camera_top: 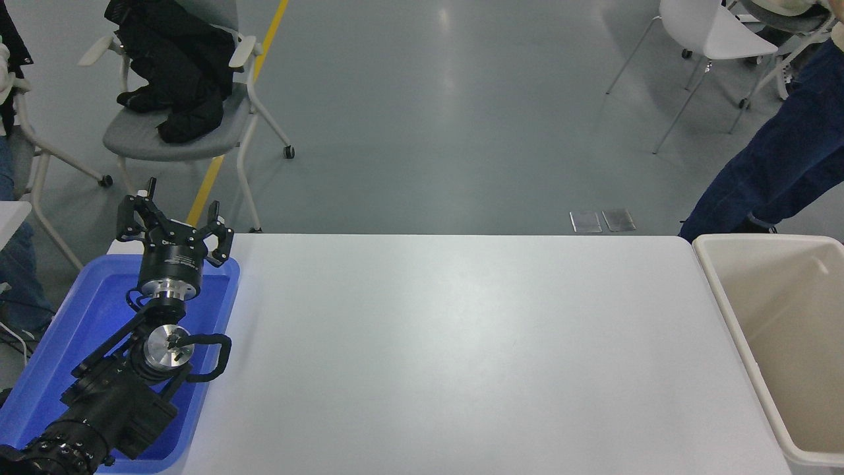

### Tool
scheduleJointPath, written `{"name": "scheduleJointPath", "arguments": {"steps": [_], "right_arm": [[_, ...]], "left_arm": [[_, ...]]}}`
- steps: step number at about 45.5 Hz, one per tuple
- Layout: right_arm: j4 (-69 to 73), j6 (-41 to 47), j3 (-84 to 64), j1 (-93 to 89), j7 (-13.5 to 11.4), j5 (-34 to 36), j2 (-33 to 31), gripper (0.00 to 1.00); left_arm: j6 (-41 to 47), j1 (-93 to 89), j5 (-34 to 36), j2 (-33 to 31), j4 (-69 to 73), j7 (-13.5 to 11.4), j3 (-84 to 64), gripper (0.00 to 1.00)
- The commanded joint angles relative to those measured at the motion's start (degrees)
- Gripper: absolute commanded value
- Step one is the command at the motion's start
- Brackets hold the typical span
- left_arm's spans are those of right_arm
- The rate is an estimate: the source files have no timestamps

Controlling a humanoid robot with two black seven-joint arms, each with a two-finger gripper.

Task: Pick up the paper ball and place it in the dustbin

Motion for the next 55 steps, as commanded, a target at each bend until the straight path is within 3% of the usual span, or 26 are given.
{"name": "scheduleJointPath", "arguments": {"steps": [1, 7, 20, 22, 23, 27, 28, 29, 44, 55], "right_arm": [[-18.8, -3.3, 6.7, -21.8, -0.4, 17.2, 9.1, 0.0], [-18.8, -8.7, 7.3, -25.4, -3.7, 22.2, 12.7, 0.0], [-18.8, -12.2, 8.0, -28.4, -4.6, 25.4, 16.0, 0.0], [-18.8, -12.2, 8.2, -28.4, -4.6, 25.4, 16.0, 0.04], [-18.8, -12.2, 8.5, -28.4, -4.6, 25.4, 16.0, 0.12], [-18.8, -12.2, 10.2, -28.3, -4.6, 25.4, 15.9, 0.6], [-18.8, -12.2, 10.7, -28.2, -4.6, 25.4, 15.9, 0.77], [-18.8, -12.1, 10.9, -28.0, -4.6, 25.5, 15.9, 1.0], [-18.8, -12.0, 11.8, -26.9, -4.6, 27.5, 15.7, 1.0], [-18.7, -11.8, 18.0, -24.0, -4.6, 34.8, 15.4, 1.0]], "left_arm": [[0.0, 0.0, 0.0, 0.0, 0.0, -0.1, 0.0, 0.99], [0.0, 0.0, 0.0, 0.0, 0.0, -0.1, 0.0, 0.99], [0.0, 0.0, 0.0, 0.0, 0.0, -0.1, 0.0, 0.99], [0.0, 0.0, 0.0, 0.0, 0.0, -0.1, 0.0, 0.99], [0.0, 0.0, 0.0, 0.0, 0.0, -0.1, 0.0, 0.99], [0.0, 0.0, 0.0, 0.0, 0.0, -0.1, 0.0, 0.99], [0.0, 0.0, 0.0, 0.0, 0.0, -0.1, 0.0, 0.99], [0.0, 0.0, 0.0, 0.0, 0.0, -0.1, 0.0, 0.99], [0.0, 0.0, 0.0, 0.0, 0.0, -0.1, 0.0, 0.99], [0.0, 0.0, 0.0, 0.0, 0.0, -0.1, 0.0, 0.99]]}}
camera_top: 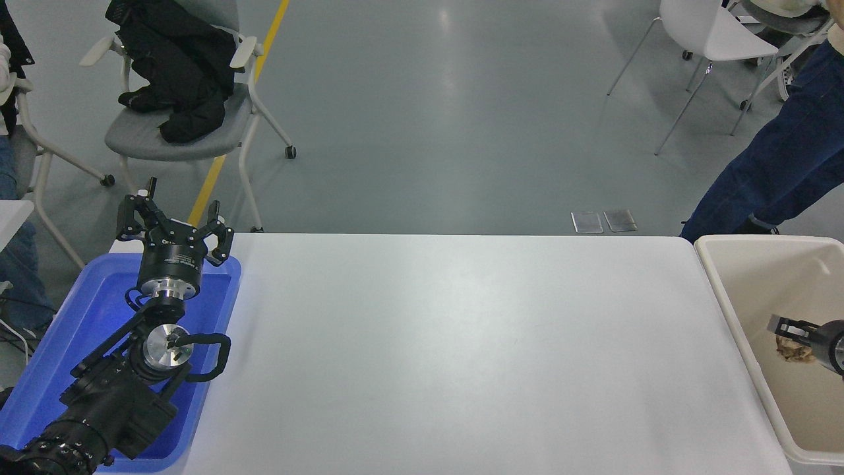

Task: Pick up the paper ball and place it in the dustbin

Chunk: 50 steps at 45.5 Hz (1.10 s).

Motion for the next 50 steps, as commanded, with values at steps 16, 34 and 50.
{"name": "scheduleJointPath", "arguments": {"steps": [16, 34, 50], "right_arm": [[10.0, 0.3, 27.4, 9.6, 0.2, 8.9, -1.3, 1.0], [39.6, 1.0, 73.0, 5.4, 0.3, 21.1, -3.5, 1.0], [39.7, 13.7, 85.3, -3.9, 1.3, 30.4, 6.7, 1.0]], "left_arm": [[0.0, 0.0, 0.0, 0.0, 0.0, 0.0, 0.1, 0.99], [0.0, 0.0, 0.0, 0.0, 0.1, 0.0, 0.1, 0.99], [0.0, -0.1, 0.0, -0.1, 0.3, 0.0, 0.2, 0.99]]}}
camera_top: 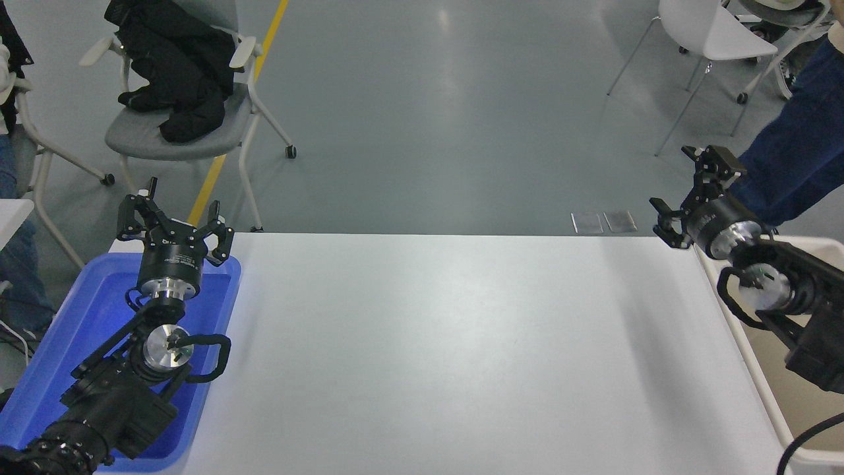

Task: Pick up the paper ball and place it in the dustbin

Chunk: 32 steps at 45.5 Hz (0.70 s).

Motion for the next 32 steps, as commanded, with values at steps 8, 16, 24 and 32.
{"name": "scheduleJointPath", "arguments": {"steps": [8, 16, 24, 32], "right_arm": [[-2.6, 14.8, 10.3, -8.0, 0.6, 4.2, 5.1, 1.0], [-7.4, 18.9, 10.3, -8.7, 0.6, 4.2, 6.4, 1.0], [-8.0, 20.6, 10.3, -9.8, 0.5, 4.2, 6.5, 1.0], [-8.0, 20.7, 10.1, -10.6, 0.5, 4.2, 6.5, 1.0]], "left_arm": [[0.0, -0.1, 0.0, -0.1, 0.1, 0.0, 0.1, 0.99], [0.0, -0.1, 0.0, -0.1, 0.1, 0.0, 0.1, 0.99], [0.0, -0.1, 0.0, -0.1, 0.1, 0.0, 0.1, 0.99], [0.0, -0.1, 0.0, -0.1, 0.1, 0.0, 0.1, 0.99]]}}
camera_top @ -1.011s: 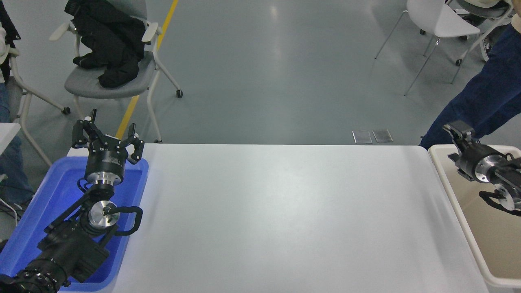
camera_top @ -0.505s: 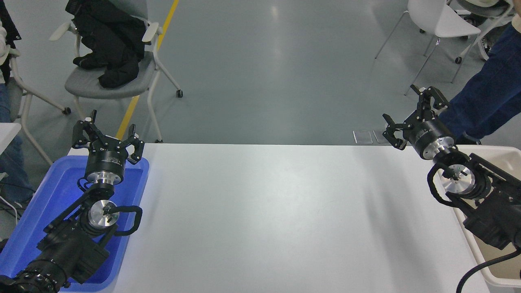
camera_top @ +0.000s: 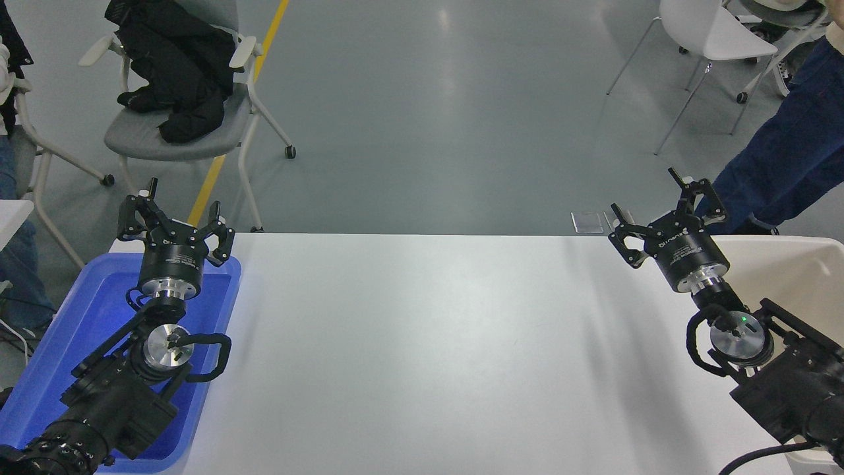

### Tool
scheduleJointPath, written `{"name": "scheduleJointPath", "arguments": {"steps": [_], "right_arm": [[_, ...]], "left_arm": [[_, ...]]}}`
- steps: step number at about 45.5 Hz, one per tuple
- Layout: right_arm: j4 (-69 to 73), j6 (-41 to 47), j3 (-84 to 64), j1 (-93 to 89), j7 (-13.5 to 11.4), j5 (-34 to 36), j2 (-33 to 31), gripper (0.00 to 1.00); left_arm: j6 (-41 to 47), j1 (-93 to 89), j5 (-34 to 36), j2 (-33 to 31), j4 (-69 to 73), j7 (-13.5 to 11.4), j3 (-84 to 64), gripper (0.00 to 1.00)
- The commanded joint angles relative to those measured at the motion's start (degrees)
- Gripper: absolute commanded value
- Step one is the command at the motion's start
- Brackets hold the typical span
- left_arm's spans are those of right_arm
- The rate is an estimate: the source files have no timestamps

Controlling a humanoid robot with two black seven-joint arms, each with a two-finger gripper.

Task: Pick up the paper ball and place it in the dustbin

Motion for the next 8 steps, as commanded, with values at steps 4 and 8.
{"name": "scheduleJointPath", "arguments": {"steps": [4, 8], "right_arm": [[-1.1, 1.8, 0.2, -1.4, 0.0, 0.2, 0.5, 1.0], [-1.4, 1.8, 0.0, -1.5, 0.0, 0.2, 0.5, 1.0]], "left_arm": [[0.0, 0.0, 0.0, 0.0, 0.0, 0.0, 0.0, 0.99], [0.0, 0.0, 0.0, 0.0, 0.0, 0.0, 0.0, 0.99]]}}
